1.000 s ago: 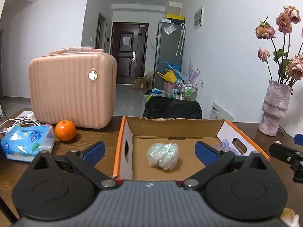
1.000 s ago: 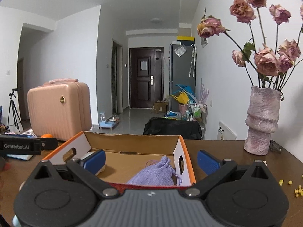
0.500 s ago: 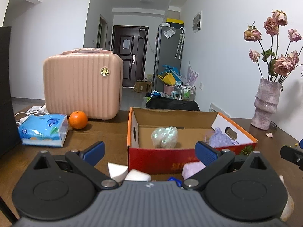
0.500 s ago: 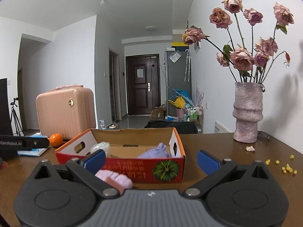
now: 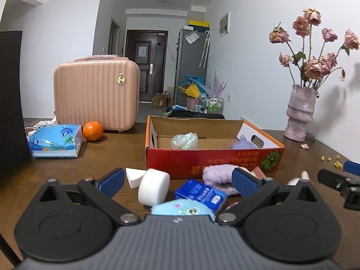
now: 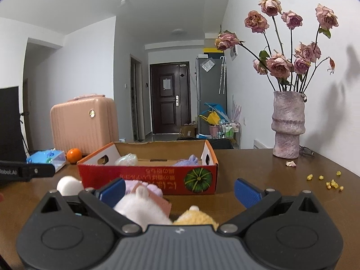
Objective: Organize soft objects
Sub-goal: 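Withdraw both tools from the box back toward the remaining items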
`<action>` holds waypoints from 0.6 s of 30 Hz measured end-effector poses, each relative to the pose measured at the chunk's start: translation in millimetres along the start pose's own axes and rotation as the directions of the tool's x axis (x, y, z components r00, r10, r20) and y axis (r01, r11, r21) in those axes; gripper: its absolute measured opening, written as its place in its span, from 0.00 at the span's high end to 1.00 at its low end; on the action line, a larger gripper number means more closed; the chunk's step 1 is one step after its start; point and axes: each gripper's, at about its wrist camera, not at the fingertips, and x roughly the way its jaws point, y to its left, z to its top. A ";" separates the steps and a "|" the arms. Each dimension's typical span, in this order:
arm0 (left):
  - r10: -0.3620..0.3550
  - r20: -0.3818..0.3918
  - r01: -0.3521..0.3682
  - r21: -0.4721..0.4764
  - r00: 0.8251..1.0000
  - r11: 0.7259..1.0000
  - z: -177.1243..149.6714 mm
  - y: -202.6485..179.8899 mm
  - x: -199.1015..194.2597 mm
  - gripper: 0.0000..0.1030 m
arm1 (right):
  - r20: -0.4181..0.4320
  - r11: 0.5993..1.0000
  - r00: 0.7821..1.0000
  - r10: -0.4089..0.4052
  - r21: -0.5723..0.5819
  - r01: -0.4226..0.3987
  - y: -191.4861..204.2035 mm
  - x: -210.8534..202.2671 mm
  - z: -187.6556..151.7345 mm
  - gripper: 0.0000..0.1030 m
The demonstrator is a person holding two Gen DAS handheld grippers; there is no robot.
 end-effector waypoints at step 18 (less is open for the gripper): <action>-0.030 -0.076 0.031 0.008 0.997 0.999 -24.3 -9.2 -17.0 0.00 | -0.171 0.987 0.985 -0.008 -0.157 -0.019 20.1 -7.9 -30.0 0.00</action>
